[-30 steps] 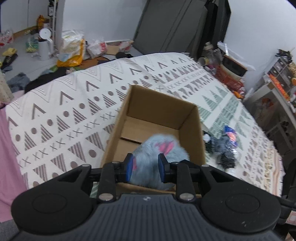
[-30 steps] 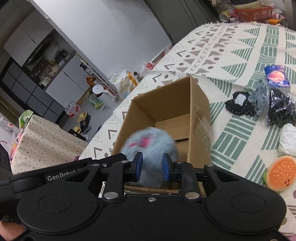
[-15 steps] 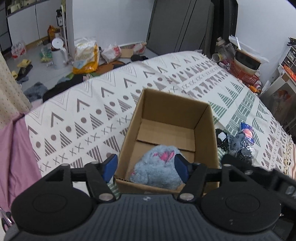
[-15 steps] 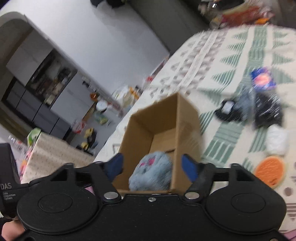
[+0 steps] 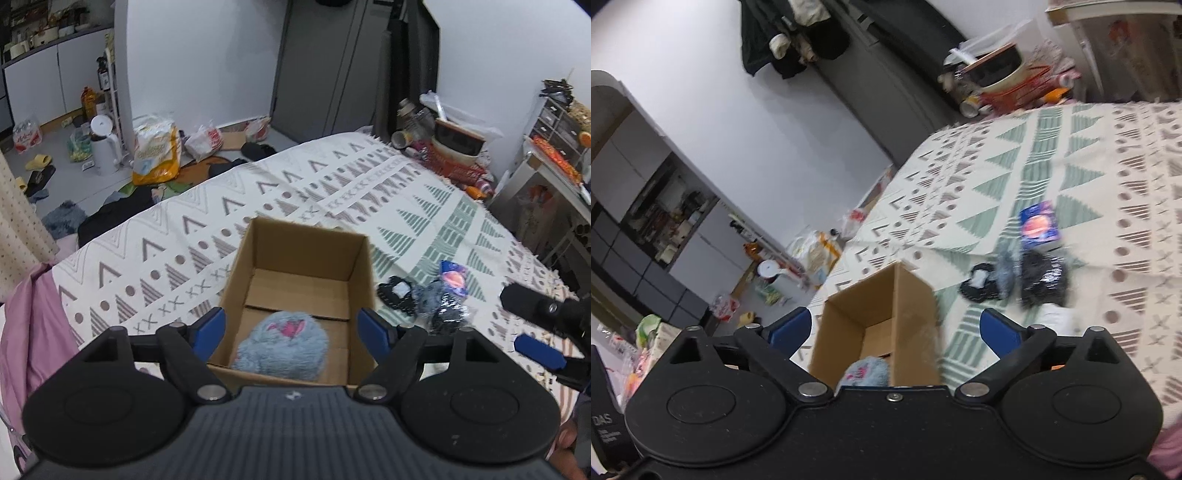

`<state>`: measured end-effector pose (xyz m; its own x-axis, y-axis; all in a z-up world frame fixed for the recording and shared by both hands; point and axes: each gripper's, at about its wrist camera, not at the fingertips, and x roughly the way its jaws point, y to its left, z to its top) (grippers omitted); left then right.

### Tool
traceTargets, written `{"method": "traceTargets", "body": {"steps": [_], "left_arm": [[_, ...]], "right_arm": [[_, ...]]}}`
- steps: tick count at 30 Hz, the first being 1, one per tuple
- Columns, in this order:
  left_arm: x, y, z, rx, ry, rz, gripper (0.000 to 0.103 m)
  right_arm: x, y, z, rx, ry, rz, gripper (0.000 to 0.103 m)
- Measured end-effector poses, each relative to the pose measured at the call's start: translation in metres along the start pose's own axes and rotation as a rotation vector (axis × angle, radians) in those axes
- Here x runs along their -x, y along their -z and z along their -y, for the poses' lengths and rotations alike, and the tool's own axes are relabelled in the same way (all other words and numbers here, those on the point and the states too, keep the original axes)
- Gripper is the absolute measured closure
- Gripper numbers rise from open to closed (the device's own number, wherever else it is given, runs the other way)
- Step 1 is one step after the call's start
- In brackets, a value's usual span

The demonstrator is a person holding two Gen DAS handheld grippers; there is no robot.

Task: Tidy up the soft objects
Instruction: 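Lower the grey plush into the box and open the right gripper, then grasp the burger plush with the left gripper while the right gripper approaches the white bundle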

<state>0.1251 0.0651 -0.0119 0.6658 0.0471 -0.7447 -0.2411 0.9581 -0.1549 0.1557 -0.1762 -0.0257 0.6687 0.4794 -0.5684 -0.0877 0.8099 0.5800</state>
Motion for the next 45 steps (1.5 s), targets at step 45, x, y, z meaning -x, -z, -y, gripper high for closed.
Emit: {"method": "traceTargets", "body": {"steps": [45], "left_arm": [[-0.044, 0.039, 0.125, -0.173, 0.205, -0.090, 0.024]], "right_arm": [[0.050, 0.011, 0.138, -0.304, 0.271, 0.027, 0.008]]}}
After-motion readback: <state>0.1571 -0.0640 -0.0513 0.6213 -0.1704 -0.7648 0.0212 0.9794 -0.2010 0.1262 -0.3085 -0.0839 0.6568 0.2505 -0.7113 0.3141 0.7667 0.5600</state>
